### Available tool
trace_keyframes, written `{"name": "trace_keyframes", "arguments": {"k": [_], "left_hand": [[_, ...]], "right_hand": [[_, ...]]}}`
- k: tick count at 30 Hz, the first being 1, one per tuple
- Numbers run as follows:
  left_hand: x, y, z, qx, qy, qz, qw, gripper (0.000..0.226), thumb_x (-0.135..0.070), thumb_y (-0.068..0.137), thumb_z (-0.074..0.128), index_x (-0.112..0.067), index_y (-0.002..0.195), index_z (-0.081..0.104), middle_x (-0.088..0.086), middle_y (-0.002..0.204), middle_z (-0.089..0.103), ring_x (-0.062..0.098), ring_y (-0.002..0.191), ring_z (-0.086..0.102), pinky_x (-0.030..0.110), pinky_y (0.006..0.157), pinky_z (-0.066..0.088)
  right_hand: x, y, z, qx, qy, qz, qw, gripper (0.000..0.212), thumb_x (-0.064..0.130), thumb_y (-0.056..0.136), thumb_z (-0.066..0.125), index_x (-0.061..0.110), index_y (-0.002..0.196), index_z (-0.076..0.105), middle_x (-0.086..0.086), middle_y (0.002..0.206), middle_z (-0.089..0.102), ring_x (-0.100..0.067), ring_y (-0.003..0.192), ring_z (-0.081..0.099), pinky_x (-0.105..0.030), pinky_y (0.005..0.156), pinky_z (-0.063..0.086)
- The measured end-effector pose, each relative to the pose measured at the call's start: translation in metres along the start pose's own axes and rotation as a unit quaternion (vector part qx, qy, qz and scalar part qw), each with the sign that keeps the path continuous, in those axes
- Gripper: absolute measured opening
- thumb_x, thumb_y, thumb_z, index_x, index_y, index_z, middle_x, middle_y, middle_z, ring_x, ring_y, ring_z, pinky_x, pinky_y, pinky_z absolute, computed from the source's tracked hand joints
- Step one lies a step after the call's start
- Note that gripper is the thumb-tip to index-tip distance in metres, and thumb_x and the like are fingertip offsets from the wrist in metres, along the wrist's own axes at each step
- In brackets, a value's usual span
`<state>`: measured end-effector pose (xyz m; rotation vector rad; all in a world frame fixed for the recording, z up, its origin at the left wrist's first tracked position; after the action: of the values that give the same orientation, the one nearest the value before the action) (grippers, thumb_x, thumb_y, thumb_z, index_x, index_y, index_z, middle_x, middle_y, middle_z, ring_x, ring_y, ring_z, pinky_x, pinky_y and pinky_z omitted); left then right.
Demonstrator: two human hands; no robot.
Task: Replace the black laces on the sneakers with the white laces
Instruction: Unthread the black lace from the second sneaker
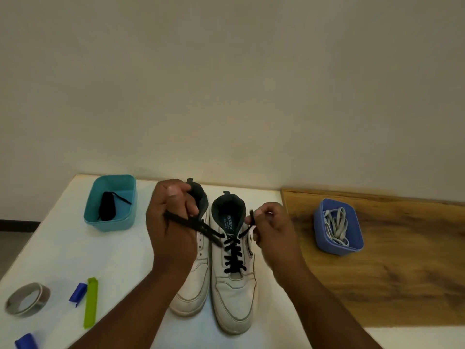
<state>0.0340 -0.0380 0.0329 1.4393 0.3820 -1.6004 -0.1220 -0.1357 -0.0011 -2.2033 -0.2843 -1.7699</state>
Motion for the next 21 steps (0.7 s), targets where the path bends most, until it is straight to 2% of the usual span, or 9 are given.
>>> {"name": "trace_keyframes", "arguments": {"k": [2, 5, 7, 9, 12, 13, 15, 17, 21], "left_hand": [[-0.006, 0.001, -0.004, -0.023, 0.046, 0.016, 0.999, 0.021, -0.023, 0.102, 0.040, -0.019, 0.091, 0.058, 0.005, 0.064, 0.051, 0.013, 0.062, 0.051, 0.020, 0.060, 0.043], [-0.012, -0.003, -0.007, 0.002, 0.103, 0.038, 0.994, 0.014, -0.021, 0.098, 0.045, -0.018, 0.096, 0.059, 0.004, 0.065, 0.055, 0.010, 0.059, 0.053, 0.018, 0.060, 0.045], [-0.020, -0.006, -0.010, 0.063, 0.147, 0.062, 0.985, 0.010, -0.028, 0.097, 0.053, -0.020, 0.100, 0.059, 0.002, 0.065, 0.057, 0.013, 0.055, 0.054, 0.019, 0.056, 0.047], [-0.015, -0.006, -0.016, 0.216, 0.256, 0.015, 0.942, 0.015, -0.038, 0.095, 0.064, -0.034, 0.108, 0.057, -0.005, 0.071, 0.062, 0.011, 0.054, 0.060, 0.021, 0.052, 0.051], [0.031, -0.010, -0.033, 0.452, 0.471, -0.114, 0.749, 0.064, -0.076, 0.061, 0.075, -0.048, 0.116, 0.062, -0.019, 0.080, 0.065, 0.001, 0.081, 0.068, 0.017, 0.065, 0.051], [0.042, -0.010, -0.036, 0.489, 0.486, -0.133, 0.712, 0.071, -0.080, 0.050, 0.076, -0.050, 0.113, 0.067, -0.020, 0.081, 0.065, 0.004, 0.095, 0.068, 0.021, 0.073, 0.052], [0.039, -0.012, -0.031, 0.528, 0.499, -0.141, 0.673, 0.067, -0.067, 0.059, 0.077, -0.055, 0.122, 0.057, -0.025, 0.105, 0.061, 0.005, 0.110, 0.059, 0.026, 0.087, 0.050], [0.013, -0.015, -0.030, 0.537, 0.532, -0.057, 0.652, 0.078, -0.052, 0.068, 0.081, -0.053, 0.136, 0.042, -0.025, 0.122, 0.052, 0.002, 0.110, 0.052, 0.025, 0.090, 0.048], [-0.020, -0.014, -0.034, 0.558, 0.565, -0.088, 0.601, 0.073, -0.030, 0.084, 0.074, -0.055, 0.140, 0.034, -0.024, 0.124, 0.050, 0.002, 0.107, 0.051, 0.019, 0.087, 0.046]], "right_hand": [[0.009, 0.004, -0.008, -0.018, 0.213, 0.106, 0.971, 0.013, 0.021, 0.104, 0.052, 0.020, 0.093, 0.056, -0.001, 0.072, 0.060, -0.008, 0.053, 0.044, -0.022, 0.048, 0.035], [0.012, 0.012, -0.024, -0.110, 0.341, 0.137, 0.923, 0.016, 0.030, 0.103, 0.054, 0.021, 0.090, 0.054, 0.003, 0.064, 0.049, -0.009, 0.050, 0.038, -0.023, 0.044, 0.029], [0.004, 0.016, -0.034, -0.217, 0.231, 0.131, 0.939, 0.019, 0.033, 0.101, 0.056, 0.019, 0.087, 0.056, -0.003, 0.069, 0.053, -0.014, 0.057, 0.044, -0.029, 0.050, 0.036], [-0.007, 0.016, -0.041, -0.261, 0.077, 0.111, 0.956, 0.016, 0.029, 0.099, 0.058, 0.015, 0.094, 0.064, -0.009, 0.084, 0.063, -0.019, 0.071, 0.053, -0.032, 0.063, 0.044], [-0.015, 0.013, -0.034, -0.210, -0.026, 0.039, 0.977, 0.010, 0.029, 0.096, 0.064, 0.026, 0.105, 0.067, -0.004, 0.103, 0.068, -0.011, 0.084, 0.061, -0.030, 0.074, 0.052], [-0.012, 0.010, -0.030, -0.189, -0.080, -0.015, 0.979, 0.011, 0.031, 0.096, 0.064, 0.032, 0.106, 0.066, 0.002, 0.109, 0.065, -0.007, 0.089, 0.061, -0.029, 0.079, 0.053], [-0.005, 0.004, -0.019, -0.102, -0.197, -0.128, 0.967, 0.020, 0.027, 0.099, 0.062, 0.038, 0.115, 0.065, 0.010, 0.118, 0.056, -0.002, 0.091, 0.059, -0.019, 0.080, 0.049], [-0.004, -0.002, -0.009, 0.026, -0.297, -0.195, 0.934, 0.032, 0.020, 0.102, 0.055, 0.037, 0.128, 0.063, 0.013, 0.129, 0.047, 0.000, 0.089, 0.058, -0.007, 0.071, 0.042], [-0.015, -0.006, -0.005, 0.144, -0.436, -0.192, 0.867, 0.043, 0.017, 0.103, 0.049, 0.038, 0.140, 0.056, 0.006, 0.148, 0.035, -0.007, 0.103, 0.060, 0.000, 0.068, 0.031]]}}
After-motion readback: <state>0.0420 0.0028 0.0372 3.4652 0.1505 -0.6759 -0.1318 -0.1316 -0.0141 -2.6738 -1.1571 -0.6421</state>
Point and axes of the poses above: each hand's wrist, its own y-axis towards the middle knuckle, its own z-axis out of the palm, x = y × z, the point moved 1 cm from there along y, towards the middle knuckle
